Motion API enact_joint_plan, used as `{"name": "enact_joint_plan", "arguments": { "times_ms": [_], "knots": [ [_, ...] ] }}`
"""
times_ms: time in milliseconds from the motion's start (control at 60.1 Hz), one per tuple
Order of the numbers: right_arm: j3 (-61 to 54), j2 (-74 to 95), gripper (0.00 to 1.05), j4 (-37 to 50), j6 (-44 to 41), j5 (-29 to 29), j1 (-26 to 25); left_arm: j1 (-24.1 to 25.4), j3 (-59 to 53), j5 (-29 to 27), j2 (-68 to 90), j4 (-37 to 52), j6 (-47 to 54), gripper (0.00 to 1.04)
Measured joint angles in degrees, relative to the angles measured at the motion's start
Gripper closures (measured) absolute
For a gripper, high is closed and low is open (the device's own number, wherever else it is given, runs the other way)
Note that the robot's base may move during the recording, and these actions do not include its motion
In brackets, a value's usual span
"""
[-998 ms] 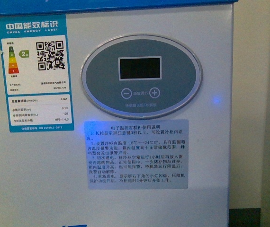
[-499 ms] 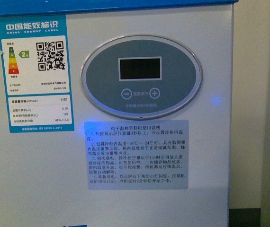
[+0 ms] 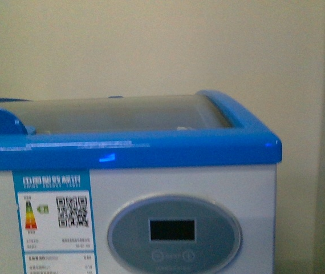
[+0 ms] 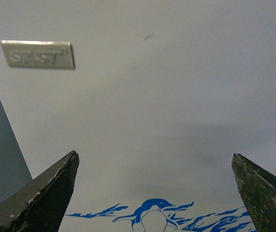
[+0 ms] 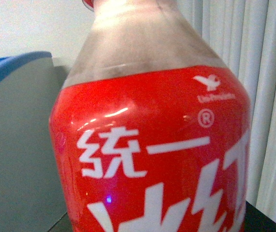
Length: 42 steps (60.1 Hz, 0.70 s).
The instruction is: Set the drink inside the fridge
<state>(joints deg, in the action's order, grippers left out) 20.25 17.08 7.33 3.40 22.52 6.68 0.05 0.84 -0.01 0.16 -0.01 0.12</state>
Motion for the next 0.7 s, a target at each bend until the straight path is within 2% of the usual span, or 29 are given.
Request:
{"name": "enact_joint_plan", "arguments": {
  "times_ms": [698],
  "knots": [
    [0.0,0.0,0.67,0.0,0.0,0.0,0.0,0.0,0.0,0.0,0.0,0.0,0.0,0.08]
  ]
}}
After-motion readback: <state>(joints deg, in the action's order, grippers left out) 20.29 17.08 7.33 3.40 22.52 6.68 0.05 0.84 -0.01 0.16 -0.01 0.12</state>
